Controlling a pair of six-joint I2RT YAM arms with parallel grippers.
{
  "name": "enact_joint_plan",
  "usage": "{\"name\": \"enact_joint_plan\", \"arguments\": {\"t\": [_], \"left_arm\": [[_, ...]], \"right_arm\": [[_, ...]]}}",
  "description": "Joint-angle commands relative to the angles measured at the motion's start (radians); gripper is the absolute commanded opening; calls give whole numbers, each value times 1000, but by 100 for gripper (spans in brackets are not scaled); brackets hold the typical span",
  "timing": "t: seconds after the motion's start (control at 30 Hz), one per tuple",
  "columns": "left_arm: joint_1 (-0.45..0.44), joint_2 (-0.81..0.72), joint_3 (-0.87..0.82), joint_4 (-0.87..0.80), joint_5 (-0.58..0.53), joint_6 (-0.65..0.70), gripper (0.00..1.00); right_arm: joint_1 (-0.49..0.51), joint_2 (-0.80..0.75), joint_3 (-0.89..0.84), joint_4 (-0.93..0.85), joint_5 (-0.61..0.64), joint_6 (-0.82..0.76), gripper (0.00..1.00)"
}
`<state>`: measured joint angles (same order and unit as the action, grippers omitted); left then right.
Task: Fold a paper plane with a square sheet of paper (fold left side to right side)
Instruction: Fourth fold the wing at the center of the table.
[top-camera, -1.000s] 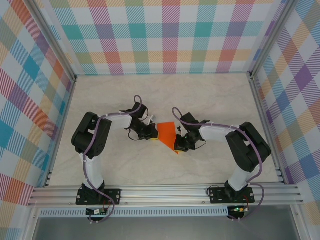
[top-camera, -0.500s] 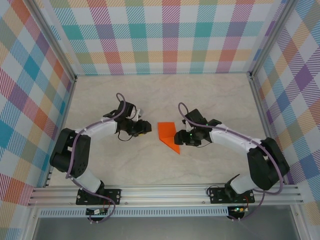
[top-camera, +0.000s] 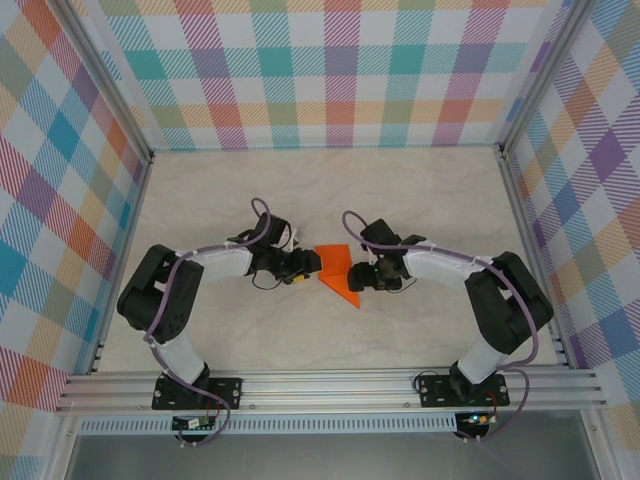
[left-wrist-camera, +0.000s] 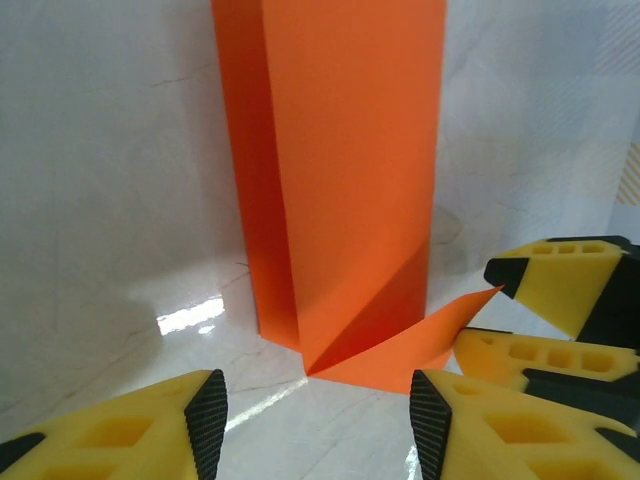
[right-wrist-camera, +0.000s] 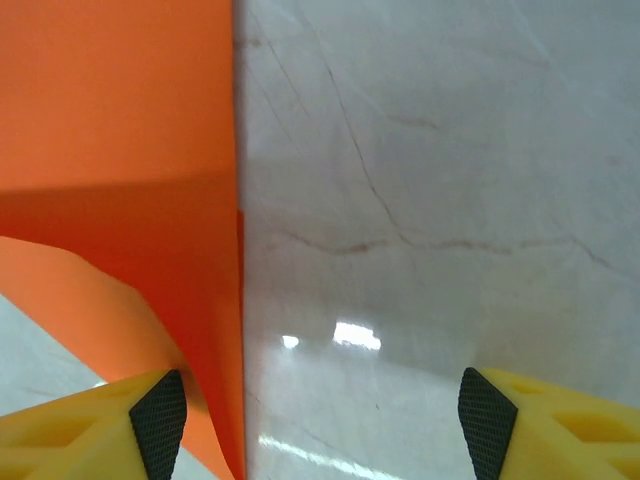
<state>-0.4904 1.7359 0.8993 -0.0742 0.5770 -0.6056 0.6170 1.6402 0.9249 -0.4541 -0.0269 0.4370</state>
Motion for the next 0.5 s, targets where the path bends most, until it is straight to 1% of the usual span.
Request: {"name": "enact_joint_plan", "arguments": {"t": [0.0, 0.17, 0.27, 0.4, 0.47], "left_arm": [[-11, 14, 34, 25, -7, -15, 54], [-26, 52, 53, 36, 12, -20, 54], [-36, 69, 68, 39, 15, -24, 53], [-43, 82, 87, 35, 14, -24, 50], [-46, 86, 91, 40, 15, -28, 47]], "right_arm": [[5, 22, 30, 32, 13, -17, 74], [4, 35, 30, 29, 27, -18, 74], [4, 32, 25, 28, 44, -12, 74], [3, 24, 17, 35, 45, -8, 73], [3, 22, 16, 34, 47, -7, 73]]}}
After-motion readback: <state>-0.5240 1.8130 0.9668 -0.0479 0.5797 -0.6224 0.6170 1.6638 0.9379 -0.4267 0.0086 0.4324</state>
